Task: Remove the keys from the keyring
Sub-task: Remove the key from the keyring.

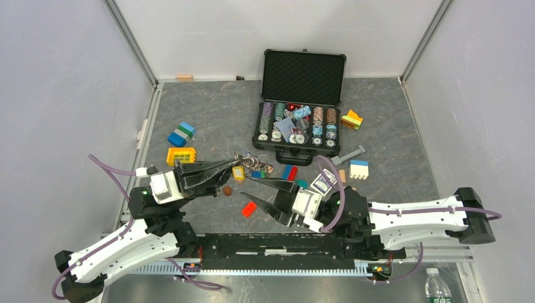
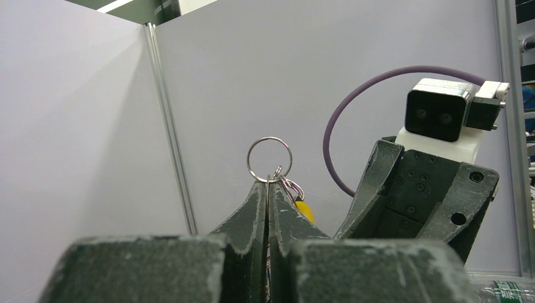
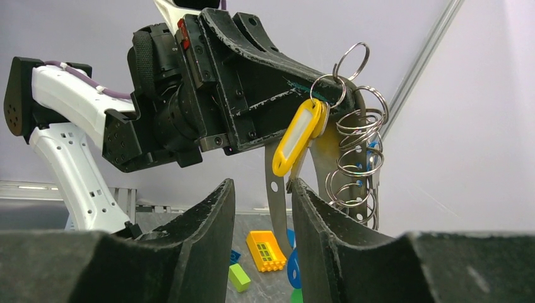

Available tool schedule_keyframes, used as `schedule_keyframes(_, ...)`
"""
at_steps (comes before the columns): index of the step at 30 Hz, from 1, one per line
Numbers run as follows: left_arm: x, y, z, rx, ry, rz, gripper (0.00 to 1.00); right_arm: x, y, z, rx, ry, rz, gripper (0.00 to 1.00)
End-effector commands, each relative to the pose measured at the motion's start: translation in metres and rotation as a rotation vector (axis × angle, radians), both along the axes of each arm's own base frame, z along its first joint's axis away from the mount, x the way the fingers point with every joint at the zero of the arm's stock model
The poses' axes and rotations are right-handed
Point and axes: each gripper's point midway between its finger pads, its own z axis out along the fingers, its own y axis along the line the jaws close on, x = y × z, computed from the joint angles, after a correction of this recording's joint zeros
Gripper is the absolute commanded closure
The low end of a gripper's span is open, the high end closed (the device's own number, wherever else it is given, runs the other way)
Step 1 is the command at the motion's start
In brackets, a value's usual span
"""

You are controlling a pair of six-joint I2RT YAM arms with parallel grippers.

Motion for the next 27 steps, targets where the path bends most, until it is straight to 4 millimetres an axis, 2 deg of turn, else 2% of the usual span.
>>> schedule_keyframes(1,-0.011,0.012,0.022,-0.059,-0.063,0.001,0.98,0.002,-0.01,0.034,0.108,0.019,-0.019,0.56)
schedule_keyframes(10,-0.013,0.008,0.02,-0.043,-0.074,-0.016,0.98,0.009,-0.02,0.044,0.149,0.02,-0.062,0.52)
schedule_keyframes(27,-0.014,-0.001,0.015,-0.024,-0.06,-0.061,0.98,0.001,-0.009,0.047,0.158,0.007,-0.019,0.56)
